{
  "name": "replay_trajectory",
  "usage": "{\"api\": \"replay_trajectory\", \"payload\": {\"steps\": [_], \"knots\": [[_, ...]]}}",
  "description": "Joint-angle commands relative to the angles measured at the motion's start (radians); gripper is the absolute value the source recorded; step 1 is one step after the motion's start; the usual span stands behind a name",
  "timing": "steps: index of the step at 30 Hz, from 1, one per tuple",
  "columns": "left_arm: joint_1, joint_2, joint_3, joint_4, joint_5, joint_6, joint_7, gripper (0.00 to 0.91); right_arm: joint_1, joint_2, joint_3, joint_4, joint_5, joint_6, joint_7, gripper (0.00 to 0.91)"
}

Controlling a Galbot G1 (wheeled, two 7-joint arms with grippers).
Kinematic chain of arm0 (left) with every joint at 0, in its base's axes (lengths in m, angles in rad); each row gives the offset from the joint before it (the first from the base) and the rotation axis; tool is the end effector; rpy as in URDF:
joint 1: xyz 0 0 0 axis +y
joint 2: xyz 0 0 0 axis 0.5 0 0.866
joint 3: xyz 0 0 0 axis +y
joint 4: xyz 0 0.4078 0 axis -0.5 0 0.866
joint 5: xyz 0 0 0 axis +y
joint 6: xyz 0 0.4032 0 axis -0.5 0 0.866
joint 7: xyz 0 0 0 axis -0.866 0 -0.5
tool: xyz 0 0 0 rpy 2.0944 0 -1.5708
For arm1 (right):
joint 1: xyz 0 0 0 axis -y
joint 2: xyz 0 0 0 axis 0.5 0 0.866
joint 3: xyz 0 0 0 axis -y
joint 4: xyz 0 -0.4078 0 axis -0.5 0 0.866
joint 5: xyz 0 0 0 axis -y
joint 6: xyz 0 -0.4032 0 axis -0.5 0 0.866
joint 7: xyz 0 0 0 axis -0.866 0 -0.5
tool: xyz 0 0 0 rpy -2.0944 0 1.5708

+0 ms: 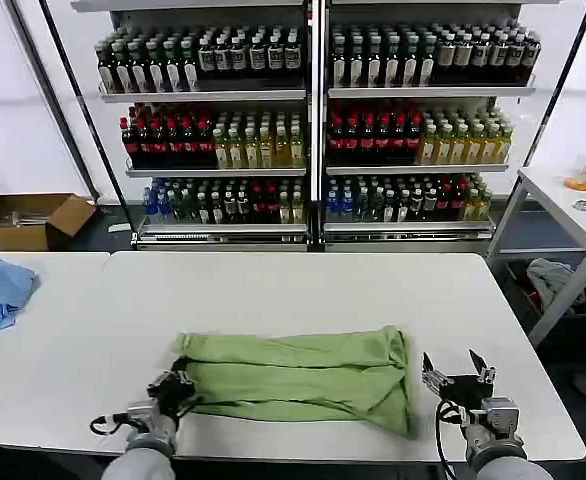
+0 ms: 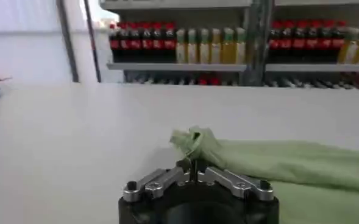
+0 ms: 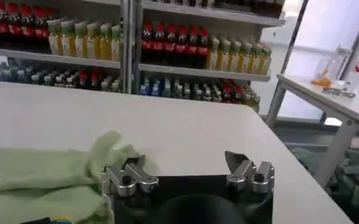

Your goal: Fold and organize the clothes.

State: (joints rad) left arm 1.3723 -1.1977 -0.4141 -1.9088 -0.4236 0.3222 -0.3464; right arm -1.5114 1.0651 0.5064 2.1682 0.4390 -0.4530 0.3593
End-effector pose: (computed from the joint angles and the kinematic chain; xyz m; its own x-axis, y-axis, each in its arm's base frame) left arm 0.2719 0.0612 -0.3770 -0.9225 -0.1072 0.3709 -0.1084 0.9939 0.0175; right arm 0.2259 -0.0827 -0.2933 -0.9306 0.0903 0.3547 0.0447 0.9899 -0.1347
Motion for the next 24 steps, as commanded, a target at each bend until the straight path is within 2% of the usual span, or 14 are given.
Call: {"api": "replay_trajectory", "payload": {"steps": [1,4,6,9,13,14,15,16,24], "knots": [[-0.041,0.198,-0.311,0.016,-0.267,0.016,0.015,0.02,-0.002,0.003,0.002,0.006,0.002,0.001,0.001,0.907],[-0.058,0.224,-0.323,-0.01,-0.316,0.016,0.037,0.02,-0.008,0.004,0.006,0.012,0.002,0.005,0.003,0.907],[-0.068,0.219,-0.283,-0.066,-0.38,0.022,0.052,0.02,-0.013,0.004,0.01,0.015,0.003,0.007,0.003,0.907],[-0.081,0.178,-0.184,-0.133,-0.373,0.022,0.094,0.02,-0.024,0.007,0.017,0.017,0.003,0.009,0.003,0.907],[-0.106,0.107,-0.096,-0.097,-0.209,0.069,0.084,0.02,-0.041,0.007,0.028,0.024,0.0,0.011,0.002,0.907],[-0.114,0.092,-0.088,-0.068,-0.143,0.109,0.049,0.06,-0.05,0.006,0.036,0.032,0.0,0.01,0.002,0.907],[-0.115,0.087,-0.086,-0.052,-0.109,0.115,0.036,0.202,-0.054,0.005,0.038,0.035,0.001,0.01,0.001,0.907],[-0.111,0.082,-0.089,-0.024,-0.052,0.116,0.026,0.907,-0.061,0.004,0.044,0.039,0.001,0.01,0.0,0.907],[-0.092,0.109,-0.127,0.05,0.184,0.109,-0.017,0.907,-0.079,0.006,0.055,0.048,0.0,0.013,-0.001,0.907]]}}
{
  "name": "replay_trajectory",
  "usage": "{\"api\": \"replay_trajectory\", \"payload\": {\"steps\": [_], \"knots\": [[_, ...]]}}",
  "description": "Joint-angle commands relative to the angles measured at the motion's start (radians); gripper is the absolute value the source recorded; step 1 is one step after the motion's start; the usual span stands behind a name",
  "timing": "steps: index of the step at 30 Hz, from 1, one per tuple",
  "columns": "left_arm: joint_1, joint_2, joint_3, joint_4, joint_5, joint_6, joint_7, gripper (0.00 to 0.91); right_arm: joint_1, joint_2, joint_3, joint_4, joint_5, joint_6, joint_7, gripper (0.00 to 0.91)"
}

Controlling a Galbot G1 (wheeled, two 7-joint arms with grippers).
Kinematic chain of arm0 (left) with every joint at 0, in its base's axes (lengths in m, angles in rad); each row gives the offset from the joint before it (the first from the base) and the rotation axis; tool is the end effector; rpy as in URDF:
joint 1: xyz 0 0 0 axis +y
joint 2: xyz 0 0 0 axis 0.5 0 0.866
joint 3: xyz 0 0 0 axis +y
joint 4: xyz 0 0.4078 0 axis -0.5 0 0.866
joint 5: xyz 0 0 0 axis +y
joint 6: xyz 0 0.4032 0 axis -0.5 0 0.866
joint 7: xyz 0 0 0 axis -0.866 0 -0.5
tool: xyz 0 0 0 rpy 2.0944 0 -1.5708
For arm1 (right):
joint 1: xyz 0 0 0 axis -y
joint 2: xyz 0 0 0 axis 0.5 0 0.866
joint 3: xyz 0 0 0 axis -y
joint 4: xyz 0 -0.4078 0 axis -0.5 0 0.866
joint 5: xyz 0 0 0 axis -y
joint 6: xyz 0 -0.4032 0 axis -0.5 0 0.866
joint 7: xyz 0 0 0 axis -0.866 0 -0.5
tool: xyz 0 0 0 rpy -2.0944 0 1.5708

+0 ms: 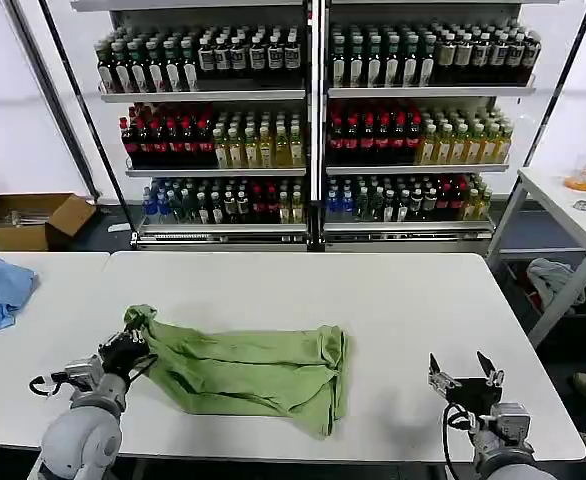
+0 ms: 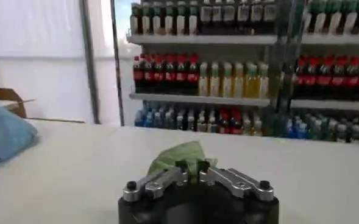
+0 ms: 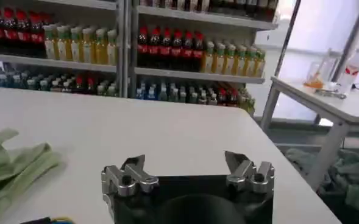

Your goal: Fold and organize the clothes.

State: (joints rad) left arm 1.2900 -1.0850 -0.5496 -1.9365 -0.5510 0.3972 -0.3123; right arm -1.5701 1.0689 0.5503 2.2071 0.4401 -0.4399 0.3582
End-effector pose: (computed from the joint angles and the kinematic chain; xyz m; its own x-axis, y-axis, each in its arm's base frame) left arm 0.3104 0.1317 -0.3123 -0.9413 -0.1442 0.3054 -0.1438 0.9893 0.0239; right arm 0.2093 -0.0885 -0.2860 -0.9319 0.1073 0.3465 0.0635 0.9888 -0.1353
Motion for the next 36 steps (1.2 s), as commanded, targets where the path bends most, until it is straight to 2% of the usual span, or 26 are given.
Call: {"api": "replay_trajectory", "payload": {"steps": [1,4,7,10,17,23,36], "knots": [[-0.011,0.0,0.004,0.086,0.371,0.023,-0.058,0.907,-0.019,0.003,0.009,0.009,-0.002,0.001,0.0,0.907],[-0.015,0.016,-0.003,0.097,0.453,0.007,-0.059,0.907,-0.014,0.003,0.005,0.01,-0.002,-0.001,0.001,0.907],[-0.015,0.032,0.003,0.094,0.431,0.006,-0.041,0.907,-0.012,0.003,0.005,0.009,-0.002,-0.001,0.001,0.907],[-0.017,0.039,0.024,0.098,0.261,0.021,0.004,0.907,-0.011,0.004,0.005,0.006,-0.002,-0.001,0.001,0.907],[-0.048,0.008,0.041,0.16,0.023,0.052,0.136,0.907,-0.015,0.008,0.006,-0.001,-0.002,-0.001,0.001,0.907],[-0.045,0.029,0.035,0.192,-0.004,0.084,0.184,0.907,-0.02,0.003,0.016,0.003,0.001,-0.001,0.0,0.907],[-0.006,0.083,-0.03,0.229,-0.068,0.068,0.211,0.907,-0.018,0.006,0.012,0.0,0.0,0.0,0.002,0.907]]}}
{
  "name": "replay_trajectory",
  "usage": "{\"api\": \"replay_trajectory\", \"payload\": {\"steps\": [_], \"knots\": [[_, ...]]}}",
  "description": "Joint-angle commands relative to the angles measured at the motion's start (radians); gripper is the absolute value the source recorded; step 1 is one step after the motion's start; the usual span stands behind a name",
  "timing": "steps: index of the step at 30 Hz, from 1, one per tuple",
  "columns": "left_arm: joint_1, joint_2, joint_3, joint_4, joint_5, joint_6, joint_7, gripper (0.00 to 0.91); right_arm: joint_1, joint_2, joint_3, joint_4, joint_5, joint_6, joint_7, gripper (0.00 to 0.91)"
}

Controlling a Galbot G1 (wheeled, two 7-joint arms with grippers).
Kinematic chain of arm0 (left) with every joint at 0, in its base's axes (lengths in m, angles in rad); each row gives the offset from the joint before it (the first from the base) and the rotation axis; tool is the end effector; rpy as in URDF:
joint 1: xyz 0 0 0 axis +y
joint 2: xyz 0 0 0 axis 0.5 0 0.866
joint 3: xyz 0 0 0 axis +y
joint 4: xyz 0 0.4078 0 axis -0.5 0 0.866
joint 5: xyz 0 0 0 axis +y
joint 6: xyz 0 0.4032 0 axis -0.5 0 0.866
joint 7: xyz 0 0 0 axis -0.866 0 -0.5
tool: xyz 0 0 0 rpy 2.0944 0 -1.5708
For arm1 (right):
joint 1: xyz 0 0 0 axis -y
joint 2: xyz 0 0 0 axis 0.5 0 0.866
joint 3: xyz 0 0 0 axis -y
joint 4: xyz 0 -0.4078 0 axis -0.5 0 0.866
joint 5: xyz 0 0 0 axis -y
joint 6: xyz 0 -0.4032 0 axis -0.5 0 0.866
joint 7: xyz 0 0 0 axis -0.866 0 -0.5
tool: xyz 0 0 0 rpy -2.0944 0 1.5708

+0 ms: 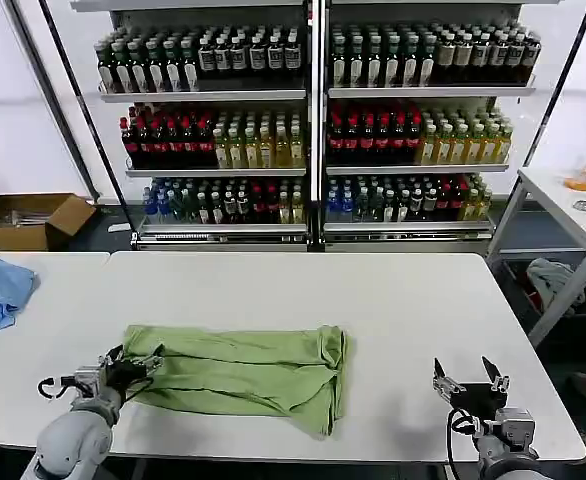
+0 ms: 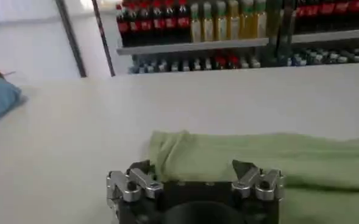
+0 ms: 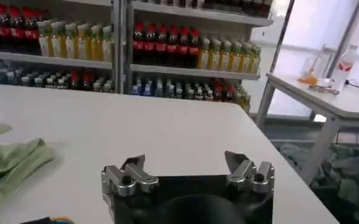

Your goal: Fold and organize the clothes.

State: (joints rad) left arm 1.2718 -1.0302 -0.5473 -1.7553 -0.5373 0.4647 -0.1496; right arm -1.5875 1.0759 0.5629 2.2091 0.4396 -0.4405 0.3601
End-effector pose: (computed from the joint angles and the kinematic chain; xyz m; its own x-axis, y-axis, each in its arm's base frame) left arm 0.3236 0.1799 -0.3626 -0.8673 -0.0825 0.4908 -0.0556 0.9961 0.0690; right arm 0.2047 -0.0908 -0.2877 -0.9268 0.1205 0.3556 0.0761 0.9877 -0.1364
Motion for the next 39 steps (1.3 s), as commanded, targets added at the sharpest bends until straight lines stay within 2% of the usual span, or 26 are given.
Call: {"api": "replay_trajectory", "payload": {"steps": [1,11,13,14,15,16,18,39], "knots": [[0.012,0.031,-0.036,0.052,-0.085,-0.004,0.049,0.907,0.0,-0.001,-0.001,-0.001,0.0,0.0,0.001,0.907],[0.013,0.028,-0.042,0.062,-0.144,-0.003,0.072,0.907,-0.001,0.001,-0.002,0.004,0.0,-0.001,0.002,0.907],[0.017,0.024,-0.039,0.057,-0.152,-0.005,0.08,0.685,-0.002,0.002,0.0,0.003,0.0,-0.001,0.002,0.907],[0.018,0.022,-0.039,0.058,-0.154,-0.009,0.082,0.302,-0.004,0.002,0.001,0.004,-0.001,-0.001,0.002,0.907],[0.016,0.019,-0.039,0.061,-0.158,-0.011,0.082,0.302,-0.005,0.003,0.002,0.005,-0.001,-0.001,0.002,0.907],[0.016,0.018,-0.039,0.064,-0.164,-0.014,0.083,0.151,-0.006,0.004,0.002,0.005,-0.001,-0.001,0.002,0.907],[0.016,0.014,-0.042,0.071,-0.177,-0.019,0.085,0.04,-0.009,0.004,0.004,0.008,-0.001,-0.001,0.002,0.907],[0.023,0.006,-0.096,0.068,-0.277,-0.068,0.098,0.02,0.008,-0.003,0.002,0.003,0.007,-0.001,0.008,0.907]]}}
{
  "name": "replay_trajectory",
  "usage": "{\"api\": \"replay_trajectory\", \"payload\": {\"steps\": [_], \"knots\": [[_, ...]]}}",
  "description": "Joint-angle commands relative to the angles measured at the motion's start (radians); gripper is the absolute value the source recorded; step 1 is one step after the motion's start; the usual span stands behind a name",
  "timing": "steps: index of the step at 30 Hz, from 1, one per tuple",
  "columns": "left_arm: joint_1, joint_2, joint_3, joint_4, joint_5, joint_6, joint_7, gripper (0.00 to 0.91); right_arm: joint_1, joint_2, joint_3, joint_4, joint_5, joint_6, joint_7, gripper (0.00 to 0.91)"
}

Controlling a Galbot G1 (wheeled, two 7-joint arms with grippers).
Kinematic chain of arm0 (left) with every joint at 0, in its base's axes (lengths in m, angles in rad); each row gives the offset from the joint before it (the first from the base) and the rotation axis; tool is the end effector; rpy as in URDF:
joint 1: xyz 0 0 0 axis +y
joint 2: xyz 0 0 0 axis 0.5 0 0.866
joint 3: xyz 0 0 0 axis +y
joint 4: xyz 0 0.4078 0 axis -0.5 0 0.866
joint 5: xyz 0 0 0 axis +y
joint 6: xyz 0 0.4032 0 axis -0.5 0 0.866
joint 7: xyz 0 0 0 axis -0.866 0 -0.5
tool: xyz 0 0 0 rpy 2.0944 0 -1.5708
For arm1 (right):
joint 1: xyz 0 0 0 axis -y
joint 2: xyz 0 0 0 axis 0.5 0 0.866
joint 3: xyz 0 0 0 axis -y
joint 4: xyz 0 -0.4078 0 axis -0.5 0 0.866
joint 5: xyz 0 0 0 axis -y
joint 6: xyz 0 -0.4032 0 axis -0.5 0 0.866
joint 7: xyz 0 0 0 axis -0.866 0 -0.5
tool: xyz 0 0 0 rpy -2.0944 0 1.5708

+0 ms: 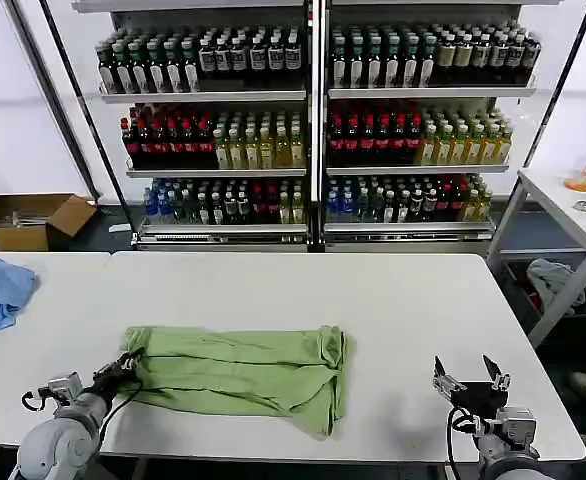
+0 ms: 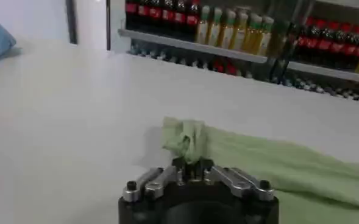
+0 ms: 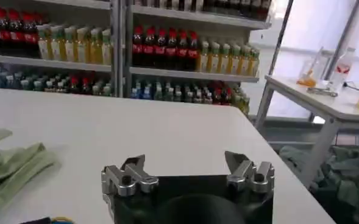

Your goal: Fold and organize the clothes.

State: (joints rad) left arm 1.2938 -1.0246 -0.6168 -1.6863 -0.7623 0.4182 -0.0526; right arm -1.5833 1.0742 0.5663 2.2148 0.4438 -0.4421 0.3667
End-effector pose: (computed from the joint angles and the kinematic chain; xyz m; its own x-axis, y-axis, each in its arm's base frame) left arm 0.3161 0.2196 -0.3780 -0.8680 0.0154 0.4963 -0.0850 0.9802 -0.1790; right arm 0.2059 -0.0911 -0.2842 -0.9293 0.1255 0.3473 0.0823 0.9872 -0.1363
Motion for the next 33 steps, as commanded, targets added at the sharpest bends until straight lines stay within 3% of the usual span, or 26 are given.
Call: {"api": "replay_trajectory", "payload": {"steps": [1,8,16,21,27,33], "knots": [[0.002,0.001,-0.036,-0.003,-0.056,-0.024,0.0,0.02,0.006,-0.002,-0.002,-0.003,0.004,0.001,0.003,0.907],[0.0,0.025,-0.104,-0.015,-0.067,-0.036,-0.007,0.02,0.019,-0.006,-0.009,-0.008,0.01,0.001,0.007,0.907],[-0.024,0.108,-0.221,-0.041,-0.072,-0.034,-0.021,0.02,0.036,-0.009,-0.017,-0.013,0.017,0.0,0.01,0.907],[-0.02,0.133,-0.254,-0.14,-0.178,-0.001,-0.042,0.02,0.041,-0.006,-0.02,-0.013,0.017,0.0,0.01,0.907],[-0.005,0.087,-0.175,-0.364,-0.371,0.055,-0.094,0.02,0.041,-0.003,-0.026,-0.015,0.015,-0.002,0.01,0.907],[-0.026,0.006,0.016,-0.516,-0.497,0.071,-0.157,0.02,0.04,-0.009,-0.025,-0.021,0.015,-0.001,0.01,0.907]]}}
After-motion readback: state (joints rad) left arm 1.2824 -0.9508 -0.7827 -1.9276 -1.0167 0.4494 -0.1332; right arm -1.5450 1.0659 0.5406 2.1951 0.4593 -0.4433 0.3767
